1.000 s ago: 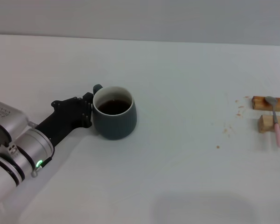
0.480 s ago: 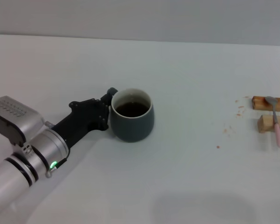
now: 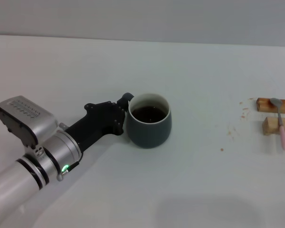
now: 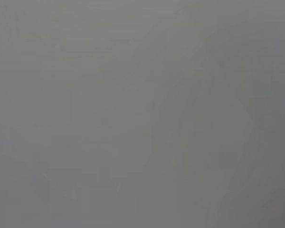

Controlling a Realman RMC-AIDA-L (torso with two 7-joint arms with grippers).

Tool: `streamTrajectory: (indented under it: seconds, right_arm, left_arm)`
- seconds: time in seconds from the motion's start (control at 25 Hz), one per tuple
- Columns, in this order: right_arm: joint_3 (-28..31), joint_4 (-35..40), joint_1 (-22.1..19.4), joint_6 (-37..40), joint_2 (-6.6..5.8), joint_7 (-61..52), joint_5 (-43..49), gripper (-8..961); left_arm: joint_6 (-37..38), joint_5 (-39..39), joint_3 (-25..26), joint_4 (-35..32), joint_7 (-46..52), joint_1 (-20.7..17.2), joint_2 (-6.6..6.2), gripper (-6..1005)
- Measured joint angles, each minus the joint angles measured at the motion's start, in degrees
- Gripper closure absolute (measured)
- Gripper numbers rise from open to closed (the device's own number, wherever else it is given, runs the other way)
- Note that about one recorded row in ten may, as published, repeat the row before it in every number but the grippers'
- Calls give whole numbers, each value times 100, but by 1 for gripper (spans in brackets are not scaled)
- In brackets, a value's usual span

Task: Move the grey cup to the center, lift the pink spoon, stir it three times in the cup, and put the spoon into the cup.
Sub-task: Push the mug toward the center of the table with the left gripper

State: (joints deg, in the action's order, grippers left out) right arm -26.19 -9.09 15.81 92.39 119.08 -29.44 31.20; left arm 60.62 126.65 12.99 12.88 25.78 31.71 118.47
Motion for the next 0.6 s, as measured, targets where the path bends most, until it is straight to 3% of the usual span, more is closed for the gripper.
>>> streamTrajectory:
  seconds: [0.6]
  right_arm:
    - [0, 49, 2, -73, 0, 0, 0, 136]
  left_arm:
    - [-19, 16, -213, 224, 49, 91, 8, 998]
